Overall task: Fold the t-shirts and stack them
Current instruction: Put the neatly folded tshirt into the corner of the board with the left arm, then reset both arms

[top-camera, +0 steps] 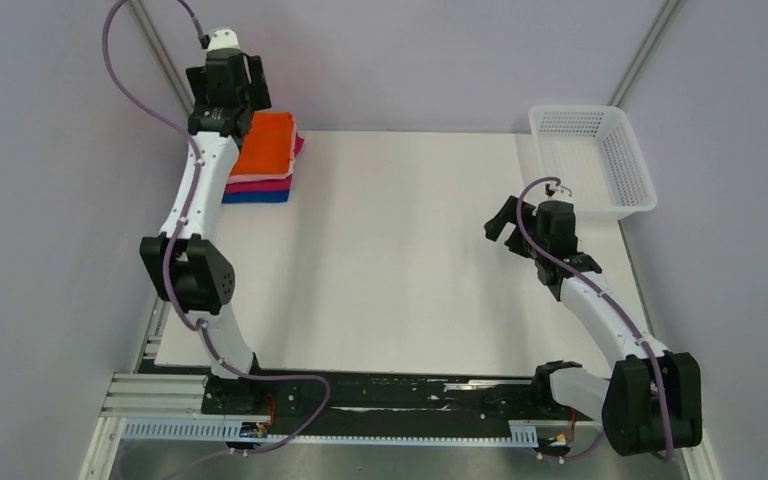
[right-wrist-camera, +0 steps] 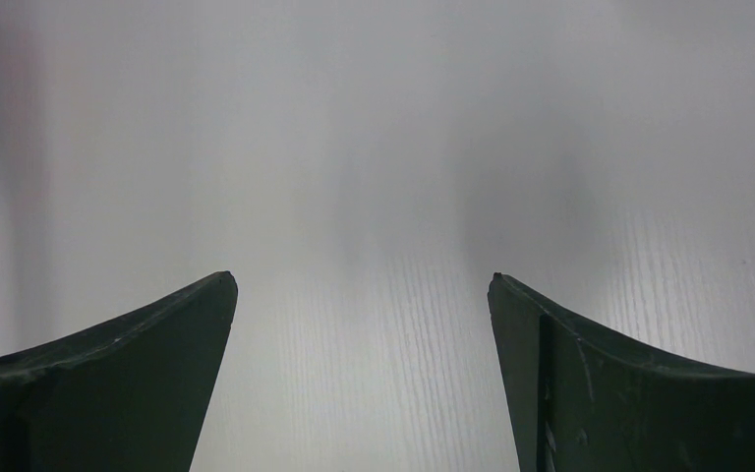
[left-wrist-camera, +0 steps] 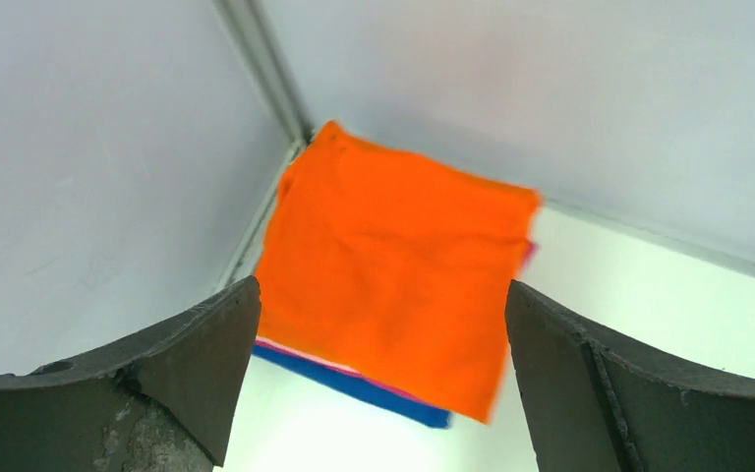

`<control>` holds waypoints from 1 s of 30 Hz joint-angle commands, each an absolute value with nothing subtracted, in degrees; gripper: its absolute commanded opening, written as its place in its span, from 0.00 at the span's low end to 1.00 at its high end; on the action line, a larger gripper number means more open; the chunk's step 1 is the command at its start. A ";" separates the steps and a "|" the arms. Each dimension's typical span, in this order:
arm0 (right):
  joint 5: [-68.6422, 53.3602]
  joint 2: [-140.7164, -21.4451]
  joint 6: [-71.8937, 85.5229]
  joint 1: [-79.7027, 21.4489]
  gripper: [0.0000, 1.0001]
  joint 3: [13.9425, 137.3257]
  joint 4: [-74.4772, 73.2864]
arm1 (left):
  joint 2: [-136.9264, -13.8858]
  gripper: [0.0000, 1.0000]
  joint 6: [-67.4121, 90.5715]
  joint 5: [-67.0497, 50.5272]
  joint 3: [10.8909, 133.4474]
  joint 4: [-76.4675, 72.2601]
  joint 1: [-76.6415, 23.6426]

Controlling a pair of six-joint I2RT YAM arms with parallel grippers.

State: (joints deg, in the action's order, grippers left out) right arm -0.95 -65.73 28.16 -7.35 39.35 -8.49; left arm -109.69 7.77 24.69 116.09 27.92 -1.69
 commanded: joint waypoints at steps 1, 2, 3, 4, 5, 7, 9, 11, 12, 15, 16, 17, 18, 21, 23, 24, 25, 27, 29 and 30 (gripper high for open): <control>-0.23 -61.84 30.23 -7.40 1.00 36.79 -7.97 | -96.20 1.00 14.26 22.12 104.10 23.87 -4.02; -0.68 -61.31 30.91 -7.38 1.00 36.17 -7.95 | -91.15 1.00 15.04 17.09 95.15 20.14 -4.72; -1.67 -60.81 31.16 -7.38 1.00 35.67 -7.99 | -88.47 1.00 16.88 14.34 91.47 17.76 -5.04; -2.37 -60.40 31.24 -7.38 1.00 35.09 -8.00 | -83.64 1.00 19.34 8.86 83.23 12.72 -5.79; -2.75 -59.88 31.33 -7.39 1.00 34.50 -8.00 | -81.15 1.00 20.65 6.67 79.19 10.36 -6.06; -2.85 -58.67 31.46 -7.38 1.00 32.82 -7.87 | -72.93 1.00 24.91 0.05 67.10 2.16 -7.88; -2.45 -57.25 31.72 -7.40 1.00 31.62 -7.47 | -68.65 1.00 27.33 -4.44 57.15 -3.82 -10.07; -2.29 -55.36 32.01 -7.43 1.00 30.22 -6.68 | -66.30 1.00 28.59 -9.81 47.21 -7.41 -12.17; -2.20 -54.50 32.18 -7.47 1.00 29.30 -6.11 | -65.76 1.00 29.60 -11.19 45.05 -8.23 -12.90; -0.92 -51.61 33.08 -7.39 1.00 26.81 -4.78 | -63.52 1.00 30.29 -12.34 35.61 -11.94 -16.36; -0.48 -50.76 33.22 -7.38 1.00 25.99 -4.30 | -63.23 1.00 30.58 -11.75 34.07 -12.39 -16.79; -0.11 -49.93 33.22 -7.43 1.00 25.34 -4.09 | -62.83 1.00 30.71 -10.45 31.41 -12.87 -17.12; -0.03 -49.05 33.27 -7.39 1.00 24.92 -3.78 | -62.62 1.00 31.17 -9.62 30.52 -12.55 -17.17; 2.98 -46.78 32.82 -7.39 1.00 23.44 -3.15 | -61.07 1.00 32.23 -6.50 26.97 -11.96 -17.22; 3.46 -45.75 32.49 -7.43 1.00 22.21 -2.25 | -59.95 1.00 32.46 -6.14 25.36 -13.21 -17.23; 3.71 -45.34 32.64 -7.39 1.00 21.69 -1.86 | -59.59 1.00 32.62 -6.06 25.07 -13.59 -17.23; 3.78 -44.97 32.69 -7.43 1.00 21.37 -1.52 | -59.15 1.00 32.74 -5.82 24.90 -13.83 -17.23; 4.38 -44.68 33.02 -7.38 1.00 20.97 -1.17 | -58.71 1.00 32.60 -5.45 25.17 -13.64 -17.23; 4.84 -44.54 33.00 -7.46 1.00 20.75 -0.98 | -58.44 1.00 32.62 -5.14 25.44 -13.28 -17.23; 5.02 -44.46 33.04 -7.41 1.00 20.73 -0.95 | -58.27 1.00 32.70 -4.91 25.46 -13.16 -17.23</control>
